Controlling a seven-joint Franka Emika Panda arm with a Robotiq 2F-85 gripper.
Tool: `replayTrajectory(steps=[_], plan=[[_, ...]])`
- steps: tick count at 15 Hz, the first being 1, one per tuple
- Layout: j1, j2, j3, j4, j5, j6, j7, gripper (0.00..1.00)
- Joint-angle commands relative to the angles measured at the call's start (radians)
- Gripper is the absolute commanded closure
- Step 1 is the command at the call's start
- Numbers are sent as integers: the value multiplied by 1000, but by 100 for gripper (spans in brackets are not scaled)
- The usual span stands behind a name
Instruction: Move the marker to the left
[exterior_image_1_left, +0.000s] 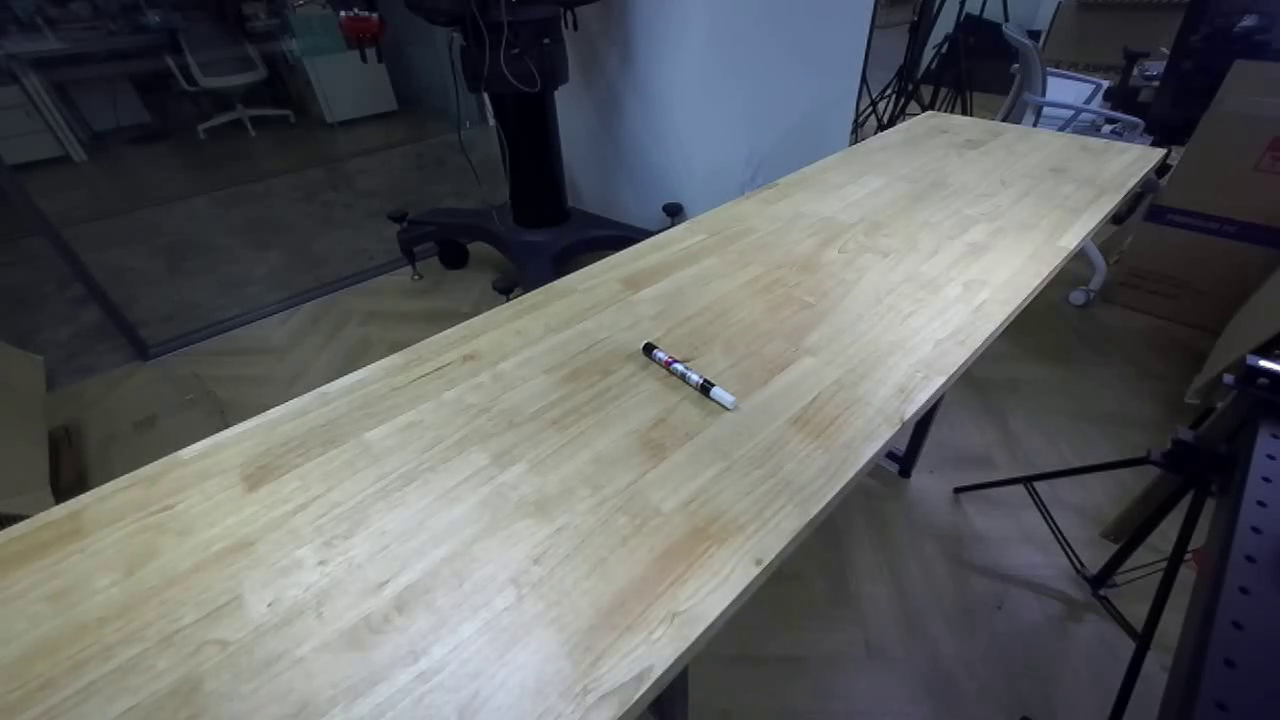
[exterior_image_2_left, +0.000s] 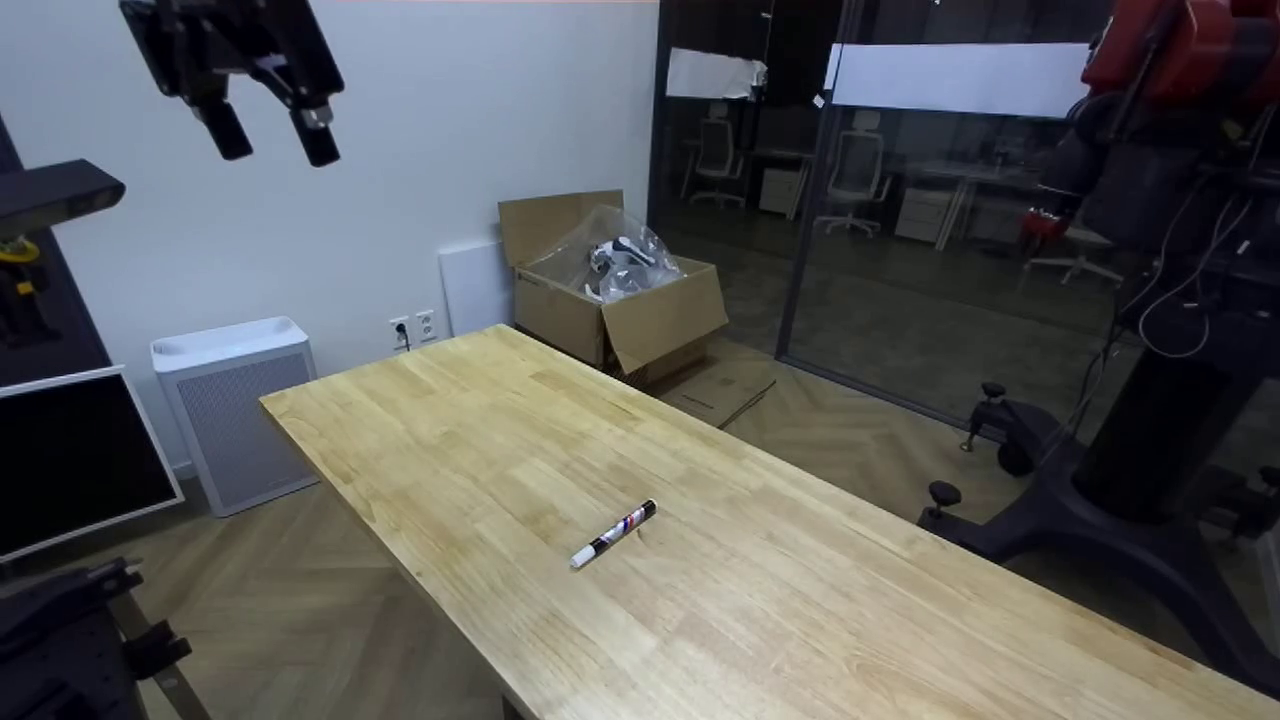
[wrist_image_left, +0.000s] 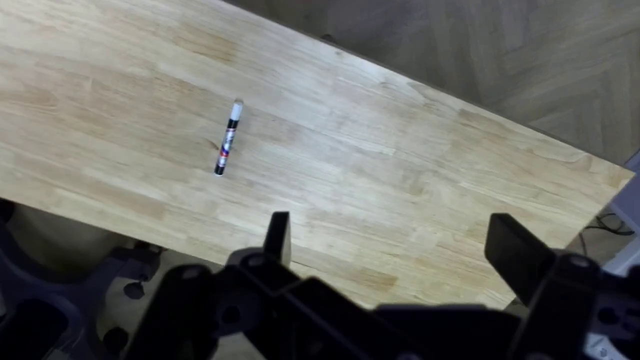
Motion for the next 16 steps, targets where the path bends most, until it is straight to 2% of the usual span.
replayTrajectory(steps=[1, 3, 4, 5, 7, 11, 13, 16], plan=[[-63, 67, -45, -46, -132, 145, -63, 0], [-108, 128, -80, -60, -181, 242, -66, 0], [-123, 153, -99, -58, -184, 255, -58, 0], [-91, 105, -83, -65, -164, 214, -51, 0], [-116, 148, -107, -67, -173, 249, -61, 0], [-123, 174, -103, -61, -183, 259, -58, 0], [-135, 229, -130, -43, -174, 305, -71, 0], [-169, 377, -187, 10, -160, 397, -78, 0]])
